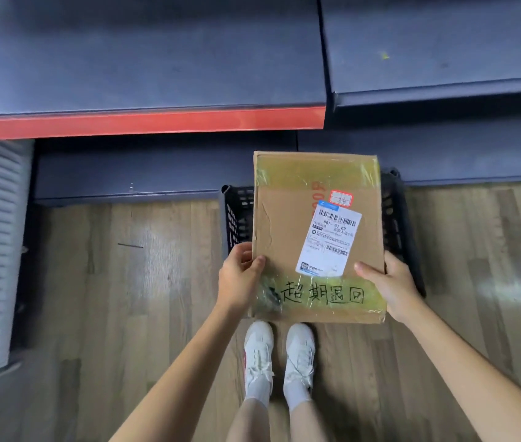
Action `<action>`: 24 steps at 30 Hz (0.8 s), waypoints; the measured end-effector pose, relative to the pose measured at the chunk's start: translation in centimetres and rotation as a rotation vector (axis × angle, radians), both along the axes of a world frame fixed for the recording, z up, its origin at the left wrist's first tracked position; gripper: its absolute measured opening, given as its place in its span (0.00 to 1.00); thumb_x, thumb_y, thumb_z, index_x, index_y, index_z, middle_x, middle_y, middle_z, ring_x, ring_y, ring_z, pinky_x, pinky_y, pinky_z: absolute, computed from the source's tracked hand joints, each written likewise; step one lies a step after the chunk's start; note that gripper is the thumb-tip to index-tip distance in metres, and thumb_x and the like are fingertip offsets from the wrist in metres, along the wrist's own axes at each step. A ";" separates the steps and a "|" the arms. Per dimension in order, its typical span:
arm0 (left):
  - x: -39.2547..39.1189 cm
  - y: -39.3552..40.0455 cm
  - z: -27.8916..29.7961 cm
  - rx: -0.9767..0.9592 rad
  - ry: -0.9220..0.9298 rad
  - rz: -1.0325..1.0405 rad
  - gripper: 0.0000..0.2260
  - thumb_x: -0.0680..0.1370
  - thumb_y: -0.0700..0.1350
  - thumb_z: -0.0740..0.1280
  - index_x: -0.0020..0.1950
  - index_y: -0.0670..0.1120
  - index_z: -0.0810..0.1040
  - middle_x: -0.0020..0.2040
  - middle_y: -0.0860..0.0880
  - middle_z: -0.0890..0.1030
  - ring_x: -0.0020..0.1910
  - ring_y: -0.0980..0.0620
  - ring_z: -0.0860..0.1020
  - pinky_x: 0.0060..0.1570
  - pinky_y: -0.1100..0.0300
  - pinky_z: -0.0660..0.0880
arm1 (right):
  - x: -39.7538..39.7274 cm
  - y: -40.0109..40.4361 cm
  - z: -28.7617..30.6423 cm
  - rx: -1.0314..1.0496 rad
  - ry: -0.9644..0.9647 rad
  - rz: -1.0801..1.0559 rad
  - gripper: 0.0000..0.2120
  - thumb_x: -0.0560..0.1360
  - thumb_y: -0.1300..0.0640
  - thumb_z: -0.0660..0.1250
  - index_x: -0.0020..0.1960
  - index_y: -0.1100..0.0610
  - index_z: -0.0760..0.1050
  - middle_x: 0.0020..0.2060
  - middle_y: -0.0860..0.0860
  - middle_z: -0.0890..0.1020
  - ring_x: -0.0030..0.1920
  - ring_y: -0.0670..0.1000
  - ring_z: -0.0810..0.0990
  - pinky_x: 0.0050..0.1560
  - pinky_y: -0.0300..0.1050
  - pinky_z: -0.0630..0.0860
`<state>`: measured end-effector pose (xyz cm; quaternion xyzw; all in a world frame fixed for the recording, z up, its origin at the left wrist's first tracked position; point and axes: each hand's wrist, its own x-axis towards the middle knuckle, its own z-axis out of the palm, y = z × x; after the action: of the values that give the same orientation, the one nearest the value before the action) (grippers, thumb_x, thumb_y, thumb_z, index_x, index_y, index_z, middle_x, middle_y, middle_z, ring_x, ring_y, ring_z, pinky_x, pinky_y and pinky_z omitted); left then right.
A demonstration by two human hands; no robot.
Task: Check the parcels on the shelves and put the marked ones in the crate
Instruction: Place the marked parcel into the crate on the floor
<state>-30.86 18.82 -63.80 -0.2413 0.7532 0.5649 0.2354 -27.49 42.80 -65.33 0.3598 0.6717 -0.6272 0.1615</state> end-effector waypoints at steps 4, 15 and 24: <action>-0.2 -0.4 -2.5 -0.062 -0.038 -0.014 0.08 0.77 0.39 0.63 0.54 0.50 0.73 0.47 0.51 0.79 0.50 0.48 0.79 0.56 0.46 0.76 | -0.5 -0.6 -3.1 -0.030 -0.022 0.019 0.13 0.71 0.69 0.67 0.49 0.53 0.75 0.46 0.52 0.81 0.49 0.53 0.79 0.54 0.49 0.74; -1.7 -0.8 -8.4 -0.397 0.092 -0.188 0.28 0.74 0.33 0.62 0.73 0.40 0.59 0.66 0.38 0.70 0.62 0.39 0.71 0.61 0.56 0.66 | -2.6 -2.6 -10.0 -0.038 -0.039 0.088 0.16 0.70 0.70 0.68 0.54 0.56 0.75 0.43 0.48 0.81 0.44 0.47 0.79 0.47 0.40 0.75; -1.8 0.3 -14.0 -0.880 0.305 -0.984 0.26 0.71 0.49 0.54 0.65 0.38 0.69 0.66 0.34 0.72 0.64 0.32 0.70 0.56 0.28 0.66 | -2.9 -3.9 -15.4 -0.053 -0.091 0.092 0.16 0.70 0.69 0.68 0.55 0.56 0.74 0.45 0.48 0.81 0.45 0.47 0.79 0.46 0.40 0.75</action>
<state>-32.67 19.12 -77.76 0.1387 0.9599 0.0604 0.2360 -30.39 38.89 -80.75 0.3524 0.6624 -0.6198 0.2300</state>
